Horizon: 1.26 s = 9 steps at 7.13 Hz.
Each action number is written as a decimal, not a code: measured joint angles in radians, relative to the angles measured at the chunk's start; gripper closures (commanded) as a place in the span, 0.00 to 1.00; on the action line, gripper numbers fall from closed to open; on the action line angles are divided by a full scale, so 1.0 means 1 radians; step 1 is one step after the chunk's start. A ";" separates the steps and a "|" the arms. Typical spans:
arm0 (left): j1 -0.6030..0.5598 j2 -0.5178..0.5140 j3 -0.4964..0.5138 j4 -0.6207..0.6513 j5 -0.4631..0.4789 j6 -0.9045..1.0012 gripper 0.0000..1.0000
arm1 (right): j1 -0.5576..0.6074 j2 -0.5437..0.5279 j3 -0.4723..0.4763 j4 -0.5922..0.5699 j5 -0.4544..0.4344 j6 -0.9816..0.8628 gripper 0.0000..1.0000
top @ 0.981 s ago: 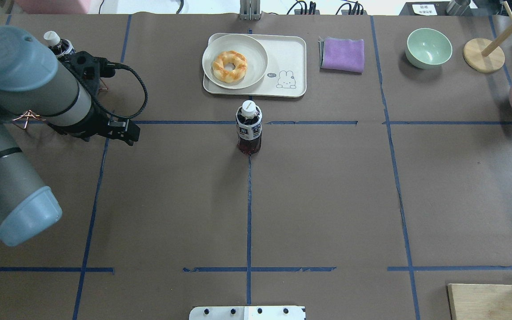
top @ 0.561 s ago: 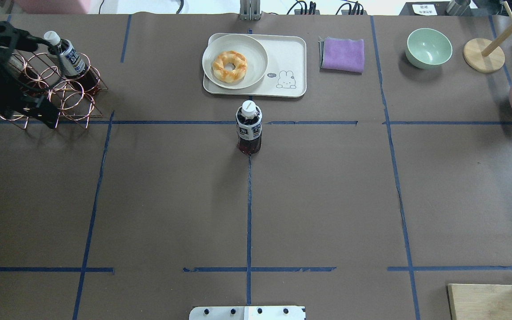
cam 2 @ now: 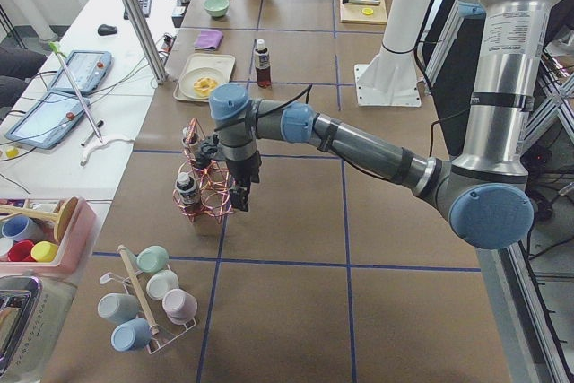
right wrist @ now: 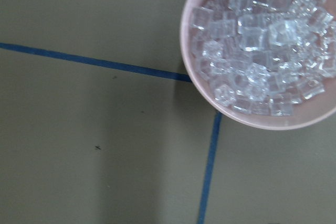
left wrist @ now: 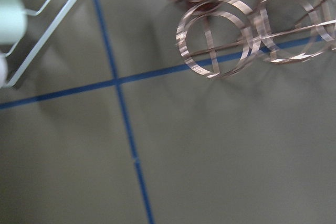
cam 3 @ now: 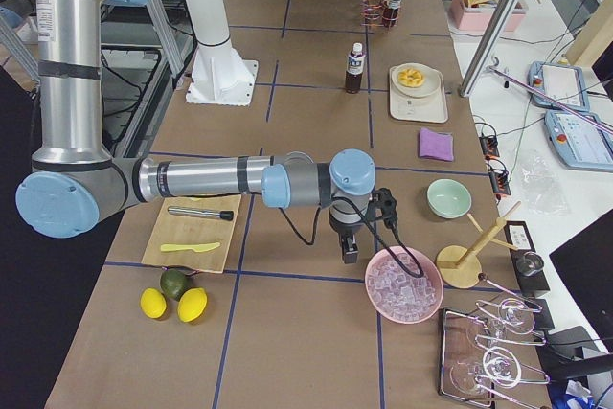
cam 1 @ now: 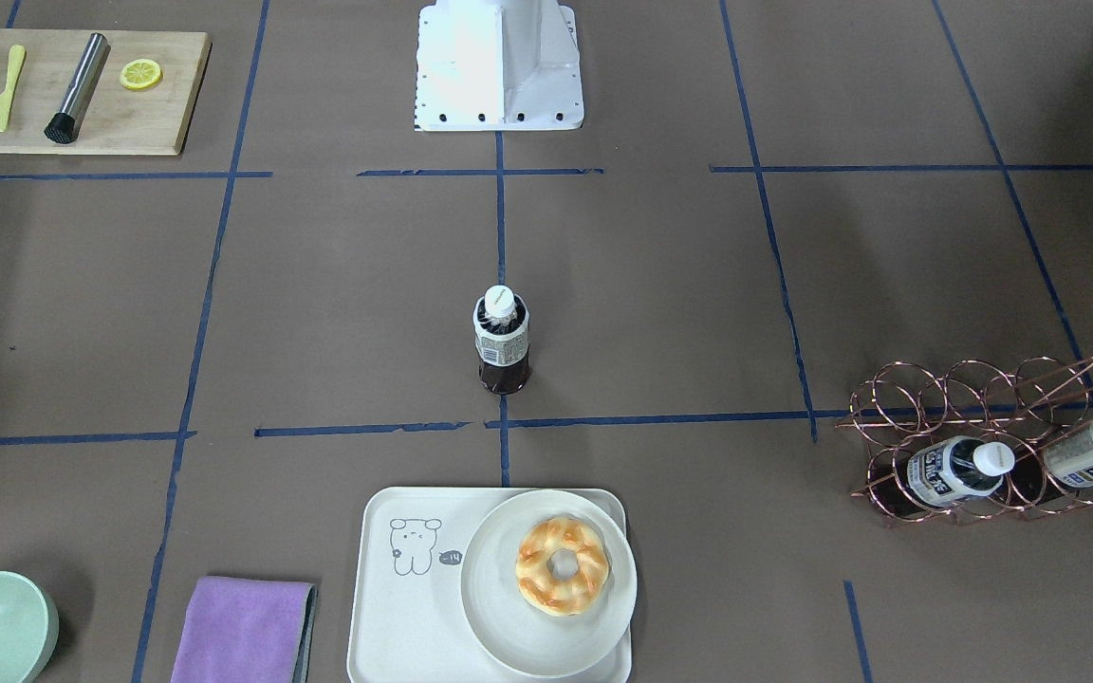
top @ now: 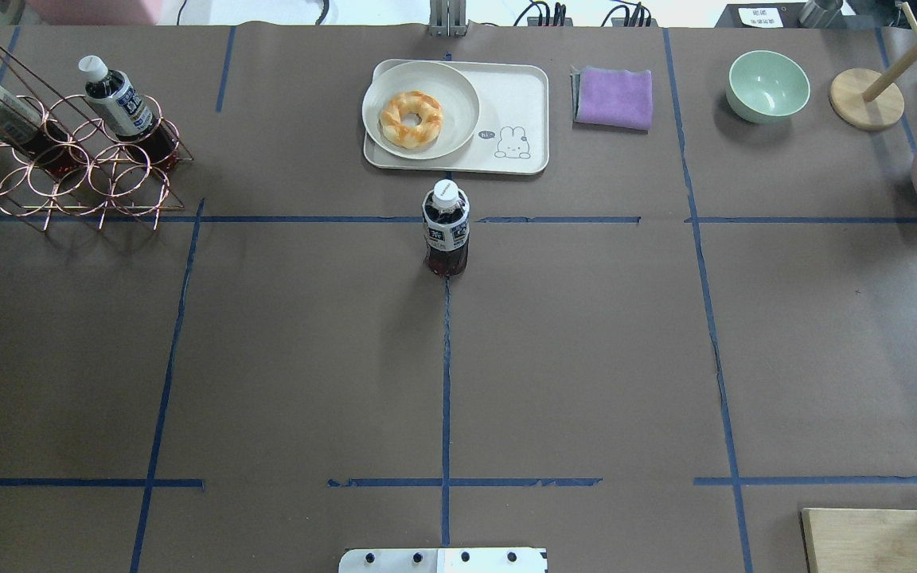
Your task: Place tea on tray
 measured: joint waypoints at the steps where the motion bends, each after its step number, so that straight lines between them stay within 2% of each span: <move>1: -0.029 0.027 0.014 -0.014 -0.002 0.026 0.00 | -0.050 0.022 0.052 0.000 0.011 0.105 0.01; 3: -0.050 0.060 0.031 -0.022 -0.004 0.042 0.00 | -0.188 0.124 0.126 0.001 0.016 0.320 0.01; 6: -0.067 0.079 0.040 -0.025 -0.010 0.077 0.00 | -0.413 0.370 0.146 -0.012 -0.006 0.648 0.01; 7: -0.069 0.081 0.045 -0.023 -0.028 0.081 0.00 | -0.492 0.460 0.142 -0.035 -0.044 0.770 0.01; 9: -0.069 0.081 0.051 -0.022 -0.063 0.066 0.00 | -0.616 0.669 0.107 -0.168 -0.169 0.900 0.01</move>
